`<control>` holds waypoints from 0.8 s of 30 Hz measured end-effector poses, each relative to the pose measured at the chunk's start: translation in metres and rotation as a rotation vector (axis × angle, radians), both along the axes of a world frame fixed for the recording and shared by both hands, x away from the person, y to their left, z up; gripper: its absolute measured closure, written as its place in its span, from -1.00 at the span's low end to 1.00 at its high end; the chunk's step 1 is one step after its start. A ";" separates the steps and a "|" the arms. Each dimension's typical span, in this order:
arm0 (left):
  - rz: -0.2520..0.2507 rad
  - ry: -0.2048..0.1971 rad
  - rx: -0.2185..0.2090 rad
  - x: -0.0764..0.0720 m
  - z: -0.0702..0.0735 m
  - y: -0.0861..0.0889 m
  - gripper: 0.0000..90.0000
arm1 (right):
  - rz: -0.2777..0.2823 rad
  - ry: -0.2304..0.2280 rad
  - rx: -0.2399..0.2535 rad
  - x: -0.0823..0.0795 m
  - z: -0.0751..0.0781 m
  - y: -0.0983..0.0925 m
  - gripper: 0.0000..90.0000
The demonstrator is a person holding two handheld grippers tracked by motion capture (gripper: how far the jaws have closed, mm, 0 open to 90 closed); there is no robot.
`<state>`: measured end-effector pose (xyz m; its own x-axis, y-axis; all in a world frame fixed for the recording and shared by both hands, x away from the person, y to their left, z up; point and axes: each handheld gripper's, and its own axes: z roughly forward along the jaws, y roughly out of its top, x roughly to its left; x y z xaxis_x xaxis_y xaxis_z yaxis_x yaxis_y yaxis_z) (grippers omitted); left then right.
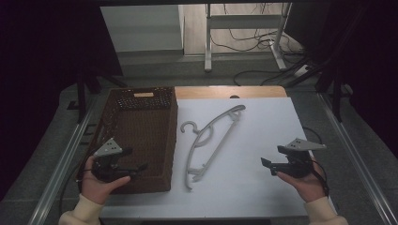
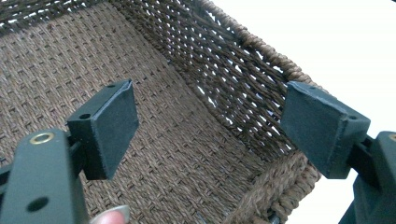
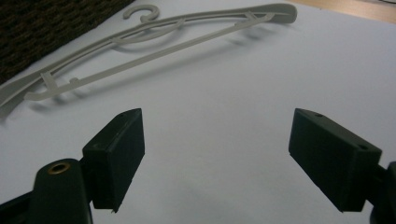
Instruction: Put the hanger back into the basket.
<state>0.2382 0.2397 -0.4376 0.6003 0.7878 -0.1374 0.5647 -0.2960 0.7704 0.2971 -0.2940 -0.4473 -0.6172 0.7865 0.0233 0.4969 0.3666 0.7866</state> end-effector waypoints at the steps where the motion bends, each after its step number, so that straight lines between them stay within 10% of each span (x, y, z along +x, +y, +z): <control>1: -0.001 -0.001 0.000 0.000 0.000 0.000 -0.57 | 0.000 0.000 0.000 0.000 0.000 0.000 -0.58; 24: -0.022 0.008 0.012 -0.003 0.000 -0.004 -0.56 | -0.011 0.046 -0.039 0.005 -0.007 0.007 -0.55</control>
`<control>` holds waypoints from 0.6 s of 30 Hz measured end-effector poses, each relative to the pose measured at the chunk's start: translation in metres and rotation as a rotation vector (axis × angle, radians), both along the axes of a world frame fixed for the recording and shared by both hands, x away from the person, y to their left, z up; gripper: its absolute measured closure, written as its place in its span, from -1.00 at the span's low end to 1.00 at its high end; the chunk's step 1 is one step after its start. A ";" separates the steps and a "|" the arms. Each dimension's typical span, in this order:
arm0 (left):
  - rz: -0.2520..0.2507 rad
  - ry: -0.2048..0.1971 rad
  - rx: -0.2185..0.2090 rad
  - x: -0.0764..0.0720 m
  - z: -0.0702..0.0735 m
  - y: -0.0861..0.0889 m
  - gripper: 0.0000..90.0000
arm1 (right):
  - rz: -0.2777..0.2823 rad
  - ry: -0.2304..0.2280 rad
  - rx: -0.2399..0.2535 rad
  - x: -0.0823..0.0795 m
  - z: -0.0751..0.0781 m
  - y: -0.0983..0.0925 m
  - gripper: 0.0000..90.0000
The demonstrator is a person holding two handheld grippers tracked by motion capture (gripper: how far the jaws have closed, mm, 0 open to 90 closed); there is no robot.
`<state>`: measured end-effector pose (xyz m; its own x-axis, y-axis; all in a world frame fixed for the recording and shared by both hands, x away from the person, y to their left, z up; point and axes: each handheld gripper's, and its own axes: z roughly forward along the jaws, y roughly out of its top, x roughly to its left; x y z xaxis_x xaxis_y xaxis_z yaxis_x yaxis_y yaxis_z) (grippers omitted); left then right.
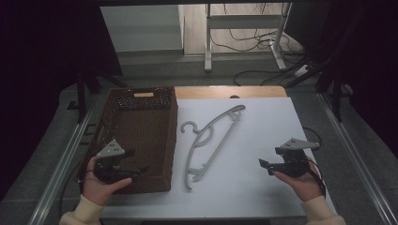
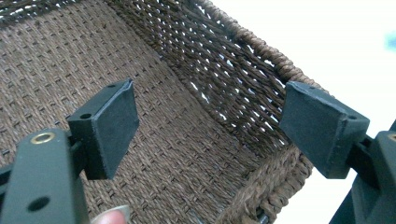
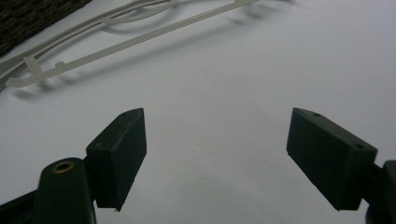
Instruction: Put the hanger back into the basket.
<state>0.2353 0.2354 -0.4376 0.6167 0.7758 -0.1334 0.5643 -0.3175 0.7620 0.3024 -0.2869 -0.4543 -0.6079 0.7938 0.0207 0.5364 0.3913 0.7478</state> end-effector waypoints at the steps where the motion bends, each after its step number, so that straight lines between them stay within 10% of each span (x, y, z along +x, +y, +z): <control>1: 0.001 -0.003 -0.002 -0.001 0.001 0.000 -0.56 | -0.001 -0.009 0.005 -0.001 0.003 0.002 -0.55; 18: 0.005 0.000 -0.030 -0.002 0.003 -0.003 -0.57 | -0.005 0.011 -0.003 0.001 0.000 0.004 -0.53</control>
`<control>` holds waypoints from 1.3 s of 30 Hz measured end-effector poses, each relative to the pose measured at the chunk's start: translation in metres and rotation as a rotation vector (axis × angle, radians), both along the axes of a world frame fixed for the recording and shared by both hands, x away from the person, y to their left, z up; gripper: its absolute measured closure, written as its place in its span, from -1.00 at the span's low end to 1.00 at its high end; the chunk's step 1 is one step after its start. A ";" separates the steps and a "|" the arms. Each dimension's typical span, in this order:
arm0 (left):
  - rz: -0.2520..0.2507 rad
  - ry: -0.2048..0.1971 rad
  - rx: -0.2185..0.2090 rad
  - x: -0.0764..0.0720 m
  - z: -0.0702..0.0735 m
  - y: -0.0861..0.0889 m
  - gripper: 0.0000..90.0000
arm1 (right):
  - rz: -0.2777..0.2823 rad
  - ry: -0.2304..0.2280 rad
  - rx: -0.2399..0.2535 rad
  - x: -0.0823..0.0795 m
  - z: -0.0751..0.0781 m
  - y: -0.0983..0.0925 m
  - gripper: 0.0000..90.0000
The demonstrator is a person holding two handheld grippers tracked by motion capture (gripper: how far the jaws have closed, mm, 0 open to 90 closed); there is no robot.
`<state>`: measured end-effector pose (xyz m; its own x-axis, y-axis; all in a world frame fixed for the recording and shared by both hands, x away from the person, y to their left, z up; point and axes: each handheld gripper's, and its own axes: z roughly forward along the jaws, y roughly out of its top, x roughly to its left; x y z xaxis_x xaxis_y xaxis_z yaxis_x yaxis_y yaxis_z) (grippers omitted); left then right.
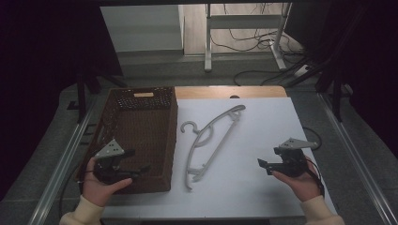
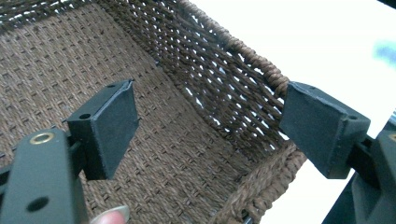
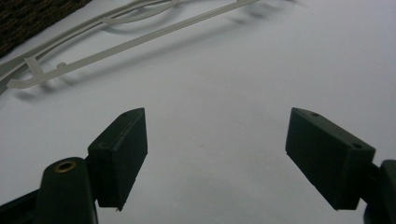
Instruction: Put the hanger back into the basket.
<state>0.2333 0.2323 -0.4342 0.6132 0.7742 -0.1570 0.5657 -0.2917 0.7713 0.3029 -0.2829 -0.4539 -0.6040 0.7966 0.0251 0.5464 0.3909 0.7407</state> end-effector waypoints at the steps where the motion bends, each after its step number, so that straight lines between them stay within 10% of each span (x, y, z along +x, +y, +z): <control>1: 0.001 -0.001 -0.002 0.000 0.001 0.000 -0.57 | 0.001 0.000 0.001 0.000 0.000 0.000 -0.53; 39: -0.019 -0.005 -0.014 0.009 0.022 -0.037 -0.54 | -0.011 -0.002 0.002 0.001 0.001 -0.004 -0.54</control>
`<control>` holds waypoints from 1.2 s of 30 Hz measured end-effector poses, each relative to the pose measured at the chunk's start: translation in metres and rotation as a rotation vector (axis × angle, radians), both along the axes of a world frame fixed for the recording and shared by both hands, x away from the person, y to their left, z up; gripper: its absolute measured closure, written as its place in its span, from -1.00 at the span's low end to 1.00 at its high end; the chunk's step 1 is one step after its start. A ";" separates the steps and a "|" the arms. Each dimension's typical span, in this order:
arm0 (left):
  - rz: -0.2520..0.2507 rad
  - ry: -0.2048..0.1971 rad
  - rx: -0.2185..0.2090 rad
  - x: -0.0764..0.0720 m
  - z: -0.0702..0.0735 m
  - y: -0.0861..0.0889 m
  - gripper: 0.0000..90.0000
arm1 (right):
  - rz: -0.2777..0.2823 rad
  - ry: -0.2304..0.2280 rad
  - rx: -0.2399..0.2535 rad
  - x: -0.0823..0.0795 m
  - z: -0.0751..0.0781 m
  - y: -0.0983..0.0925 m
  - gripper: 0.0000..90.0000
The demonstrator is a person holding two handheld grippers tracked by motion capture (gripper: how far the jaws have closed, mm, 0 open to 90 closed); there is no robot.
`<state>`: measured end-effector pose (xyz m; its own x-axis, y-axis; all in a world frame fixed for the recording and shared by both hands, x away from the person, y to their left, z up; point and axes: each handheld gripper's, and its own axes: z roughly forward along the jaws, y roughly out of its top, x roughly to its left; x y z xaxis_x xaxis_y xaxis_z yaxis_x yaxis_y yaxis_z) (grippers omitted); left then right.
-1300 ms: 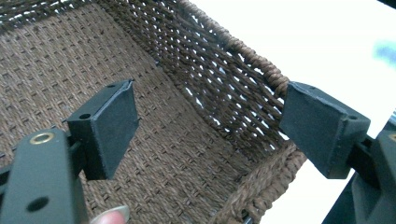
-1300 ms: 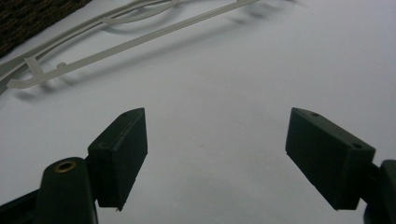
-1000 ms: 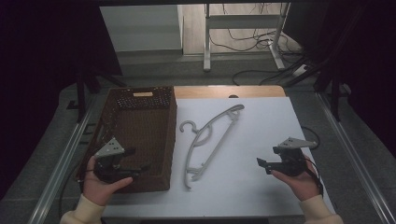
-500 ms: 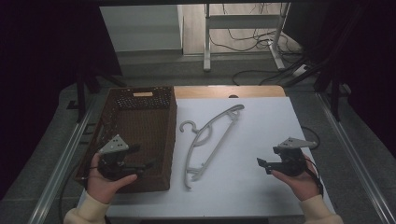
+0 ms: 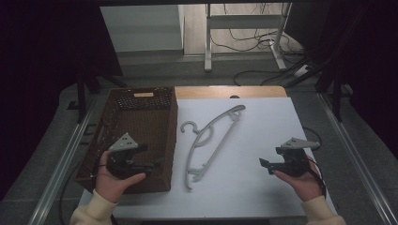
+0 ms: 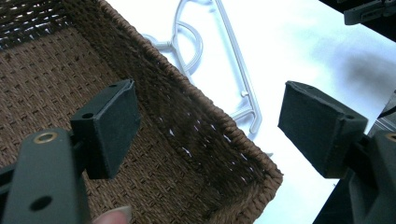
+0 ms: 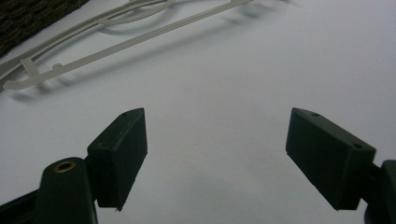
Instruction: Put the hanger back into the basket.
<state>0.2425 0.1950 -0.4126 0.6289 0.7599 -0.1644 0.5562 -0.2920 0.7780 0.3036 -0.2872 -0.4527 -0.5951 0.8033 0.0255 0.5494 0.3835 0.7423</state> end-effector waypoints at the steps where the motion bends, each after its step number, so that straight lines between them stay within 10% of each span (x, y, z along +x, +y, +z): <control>1: -0.002 0.001 0.002 0.000 0.000 0.000 -0.54 | 0.001 0.001 0.000 0.000 0.000 0.000 -0.54; 17: 0.018 0.012 -0.002 0.001 -0.005 0.008 -0.54 | 0.056 0.043 0.012 0.029 0.020 0.061 -0.50; 36: 0.032 0.015 -0.007 -0.001 -0.008 0.017 -0.54 | -0.020 0.138 -0.002 0.091 0.015 0.124 -0.48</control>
<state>0.2417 0.2123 -0.4203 0.6019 0.7782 -0.1790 0.5769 -0.2687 0.7714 0.3941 -0.1636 -0.4382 -0.5698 0.8152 0.1042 0.6536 0.3726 0.6588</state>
